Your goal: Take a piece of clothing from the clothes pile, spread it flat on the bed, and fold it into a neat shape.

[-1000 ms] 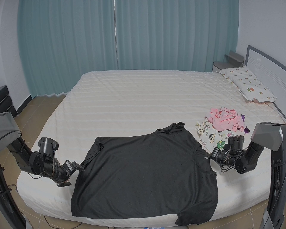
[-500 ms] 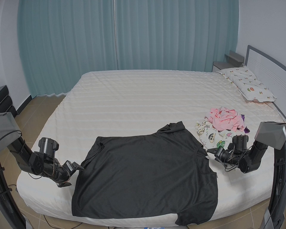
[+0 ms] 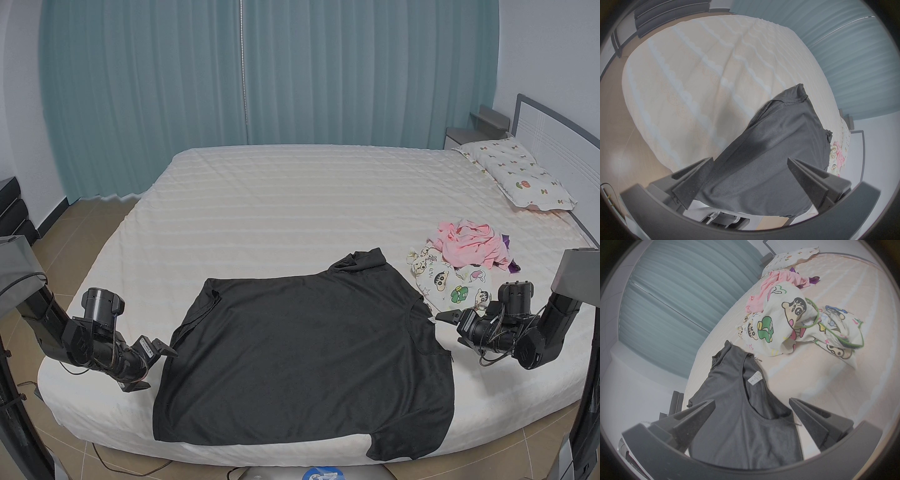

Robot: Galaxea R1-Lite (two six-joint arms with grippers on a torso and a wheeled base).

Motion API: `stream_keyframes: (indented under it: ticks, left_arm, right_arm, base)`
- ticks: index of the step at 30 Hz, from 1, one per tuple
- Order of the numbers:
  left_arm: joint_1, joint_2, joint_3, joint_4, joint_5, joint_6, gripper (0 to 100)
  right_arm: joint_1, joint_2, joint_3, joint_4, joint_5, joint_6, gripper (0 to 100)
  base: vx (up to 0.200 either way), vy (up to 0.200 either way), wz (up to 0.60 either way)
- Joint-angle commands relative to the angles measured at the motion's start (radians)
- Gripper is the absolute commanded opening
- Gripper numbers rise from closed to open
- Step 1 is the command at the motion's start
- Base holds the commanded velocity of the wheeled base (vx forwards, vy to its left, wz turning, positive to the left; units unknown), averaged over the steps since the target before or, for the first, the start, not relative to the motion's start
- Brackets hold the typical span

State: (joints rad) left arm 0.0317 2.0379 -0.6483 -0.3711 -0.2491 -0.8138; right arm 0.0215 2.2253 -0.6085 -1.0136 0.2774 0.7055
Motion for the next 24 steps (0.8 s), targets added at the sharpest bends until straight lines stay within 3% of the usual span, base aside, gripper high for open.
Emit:
stream_keyframes:
  ticks: [1,4,16,24]
  left_arm:
    - [0.002,0.007,-0.036,0.001,0.004,-0.059,100]
    - [0.007,0.005,-0.040,0.008,0.004,-0.071,100]
    - [0.020,0.008,-0.042,0.011,0.001,-0.071,100]
    - [0.022,0.002,-0.042,0.009,-0.001,-0.074,100]
  right_arm:
    - [0.003,-0.029,0.024,0.000,0.000,0.002,100]
    - [0.009,-0.029,0.030,0.000,0.000,0.009,100]
    - [0.017,-0.035,0.049,-0.033,-0.001,0.020,100]
    - [0.017,-0.030,0.064,-0.059,0.000,0.022,100]
  base:
    - [0.000,0.000,0.00]
    - [0.000,0.000,0.00]
    - [0.000,0.200,0.00]
    - [0.000,0.000,0.00]
